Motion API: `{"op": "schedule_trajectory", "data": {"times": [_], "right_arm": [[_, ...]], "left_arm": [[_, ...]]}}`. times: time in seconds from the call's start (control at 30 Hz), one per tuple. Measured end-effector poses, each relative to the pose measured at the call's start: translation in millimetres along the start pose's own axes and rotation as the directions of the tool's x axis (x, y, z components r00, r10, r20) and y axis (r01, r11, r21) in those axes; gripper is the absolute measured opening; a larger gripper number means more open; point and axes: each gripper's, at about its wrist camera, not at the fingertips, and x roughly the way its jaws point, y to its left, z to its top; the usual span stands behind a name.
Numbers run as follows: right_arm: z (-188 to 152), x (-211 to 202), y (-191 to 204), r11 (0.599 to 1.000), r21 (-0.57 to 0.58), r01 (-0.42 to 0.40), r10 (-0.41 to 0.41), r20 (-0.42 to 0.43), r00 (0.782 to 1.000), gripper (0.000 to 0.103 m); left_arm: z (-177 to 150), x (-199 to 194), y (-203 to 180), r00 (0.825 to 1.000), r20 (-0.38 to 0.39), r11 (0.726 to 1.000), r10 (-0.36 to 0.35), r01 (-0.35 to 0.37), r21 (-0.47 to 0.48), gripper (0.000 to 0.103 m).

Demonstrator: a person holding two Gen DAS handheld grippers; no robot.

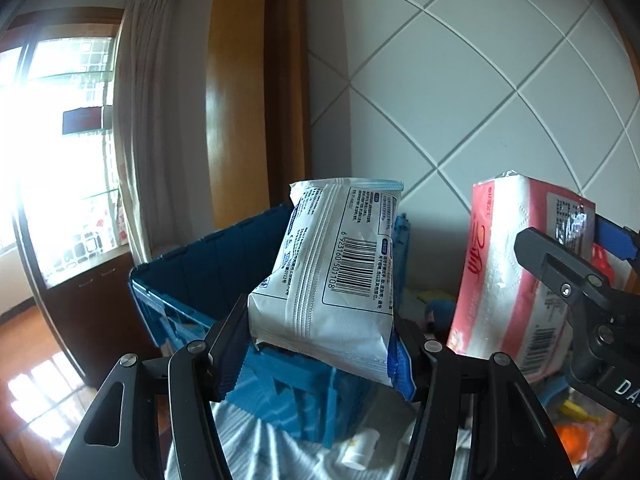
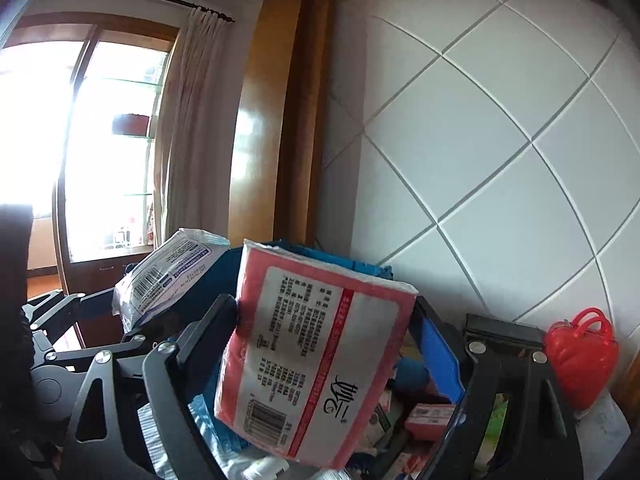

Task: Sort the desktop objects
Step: 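Lift white wipe pack with left tool while right tool carries pink tissue pack toward crate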

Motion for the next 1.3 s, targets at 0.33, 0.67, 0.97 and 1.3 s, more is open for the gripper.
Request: {"op": "schedule_trajectory", "data": {"times": [0.33, 0.67, 0.97, 1.3], "right_arm": [[24, 119, 48, 0.999, -0.024, -0.034, 0.033, -0.066, 0.997, 0.056], [-91, 123, -20, 0.966, 0.096, 0.240, -0.193, -0.353, 0.916, 0.056], [-180, 89, -94, 0.965, 0.129, 0.228, -0.133, -0.508, 0.851, 0.068], [-240, 126, -117, 0.990, 0.048, -0.134, 0.135, -0.617, 0.775, 0.094]], "left_arm": [[22, 88, 63, 0.994, -0.072, 0.996, 0.083, -0.085, -0.029, 0.059], [16, 107, 16, 0.975, -0.079, 0.975, -0.206, 0.212, 0.068, 0.059], [-47, 93, -87, 0.921, -0.217, 0.928, -0.325, 0.354, 0.116, 0.059], [-176, 88, -135, 0.889, -0.456, 0.998, 0.025, -0.046, -0.034, 0.059]]}}
